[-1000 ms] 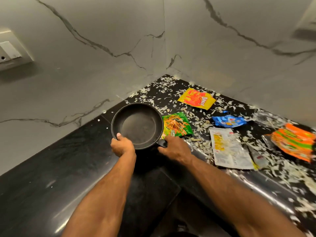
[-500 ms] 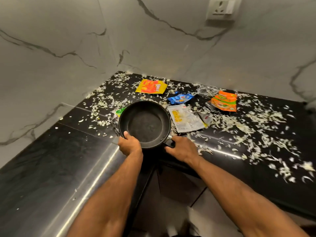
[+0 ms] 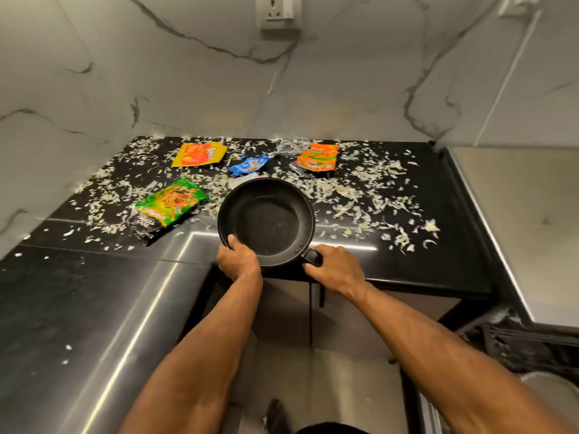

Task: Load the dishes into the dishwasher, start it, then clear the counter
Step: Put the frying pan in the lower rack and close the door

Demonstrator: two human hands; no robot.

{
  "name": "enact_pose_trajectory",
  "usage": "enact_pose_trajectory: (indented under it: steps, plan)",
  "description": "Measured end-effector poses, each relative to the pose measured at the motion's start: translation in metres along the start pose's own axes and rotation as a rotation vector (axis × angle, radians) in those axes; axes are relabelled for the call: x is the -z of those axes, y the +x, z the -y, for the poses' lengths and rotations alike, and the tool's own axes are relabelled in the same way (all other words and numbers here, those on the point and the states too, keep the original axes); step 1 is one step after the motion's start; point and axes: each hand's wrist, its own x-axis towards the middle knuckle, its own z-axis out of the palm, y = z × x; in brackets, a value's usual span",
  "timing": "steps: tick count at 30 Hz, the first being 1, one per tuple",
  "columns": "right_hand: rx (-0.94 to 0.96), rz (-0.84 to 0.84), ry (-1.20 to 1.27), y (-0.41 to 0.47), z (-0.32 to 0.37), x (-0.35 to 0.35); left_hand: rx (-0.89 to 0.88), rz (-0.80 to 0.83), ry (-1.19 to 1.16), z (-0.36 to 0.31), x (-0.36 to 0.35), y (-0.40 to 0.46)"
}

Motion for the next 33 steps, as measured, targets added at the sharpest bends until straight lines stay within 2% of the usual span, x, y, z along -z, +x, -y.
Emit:
enact_pose_trajectory:
  steps: [6, 13, 22, 27, 33]
  plan:
    - [-0.074, -0.016, -0.039, -0.059, -0.057, 0.024, 0.016, 0.075, -0.028, 0.023, -0.008, -0.079]
    - [-0.218, -0.063, -0.006, -0.146, -0.114, 0.038, -0.022, 0.207, 0.063, 0.046, -0.009, -0.169]
    - [-0.405, -0.190, 0.056, -0.234, -0.143, 0.041, -0.122, 0.417, 0.104, 0.065, -0.005, -0.237]
    - [-0.515, -0.269, 0.072, -0.298, -0.150, 0.031, -0.113, 0.569, 0.120, 0.091, 0.013, -0.276]
    - [-0.637, -0.284, 0.063, -0.382, -0.161, 0.025, -0.103, 0.685, 0.168, 0.121, 0.050, -0.337]
